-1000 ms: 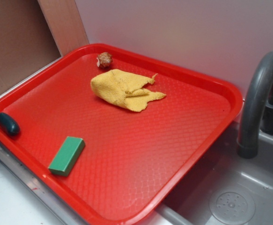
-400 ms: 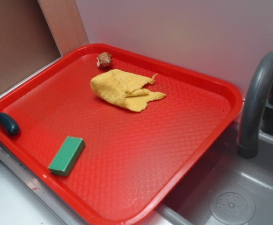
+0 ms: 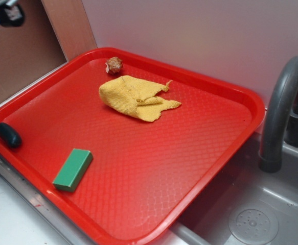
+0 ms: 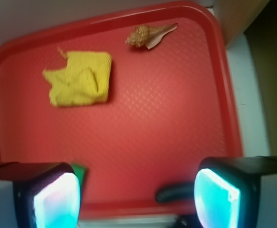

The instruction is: Grab the yellow cloth.

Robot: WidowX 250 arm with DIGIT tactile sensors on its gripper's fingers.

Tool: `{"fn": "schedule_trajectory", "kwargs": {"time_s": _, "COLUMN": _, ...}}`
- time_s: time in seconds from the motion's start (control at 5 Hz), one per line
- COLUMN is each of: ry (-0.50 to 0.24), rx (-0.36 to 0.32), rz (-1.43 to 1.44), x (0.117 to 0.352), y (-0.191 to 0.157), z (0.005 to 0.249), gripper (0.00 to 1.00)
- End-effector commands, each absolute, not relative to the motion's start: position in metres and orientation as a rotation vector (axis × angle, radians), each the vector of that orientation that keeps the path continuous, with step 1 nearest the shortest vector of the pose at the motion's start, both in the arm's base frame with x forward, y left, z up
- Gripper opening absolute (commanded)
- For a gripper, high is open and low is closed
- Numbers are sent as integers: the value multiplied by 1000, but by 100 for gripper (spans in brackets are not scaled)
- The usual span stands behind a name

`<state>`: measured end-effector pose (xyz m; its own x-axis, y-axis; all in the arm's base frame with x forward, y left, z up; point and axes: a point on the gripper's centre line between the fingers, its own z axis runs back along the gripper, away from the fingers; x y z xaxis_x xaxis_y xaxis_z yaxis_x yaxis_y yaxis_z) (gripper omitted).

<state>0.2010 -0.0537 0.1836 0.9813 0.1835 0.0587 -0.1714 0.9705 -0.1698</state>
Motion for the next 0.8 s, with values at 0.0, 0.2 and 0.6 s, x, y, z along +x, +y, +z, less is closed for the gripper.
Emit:
{"fn": "schedule_trajectory", "kwargs": {"time_s": 0.0, "ry": -22, "rx": -245, "rz": 235, "x": 254, "y": -87, "z": 116, "gripper": 100}}
{"fn": "schedule_trajectory", "kwargs": {"time_s": 0.2, "ry": 3, "rx": -250, "rz": 220, "x": 267, "y": -100, "z": 85, "gripper": 100}}
{"fn": "schedule_trajectory", "kwargs": {"time_s": 0.6, "ry": 85, "rx": -307, "rz": 170, "x": 289, "y": -128, "z": 29, "gripper": 100}}
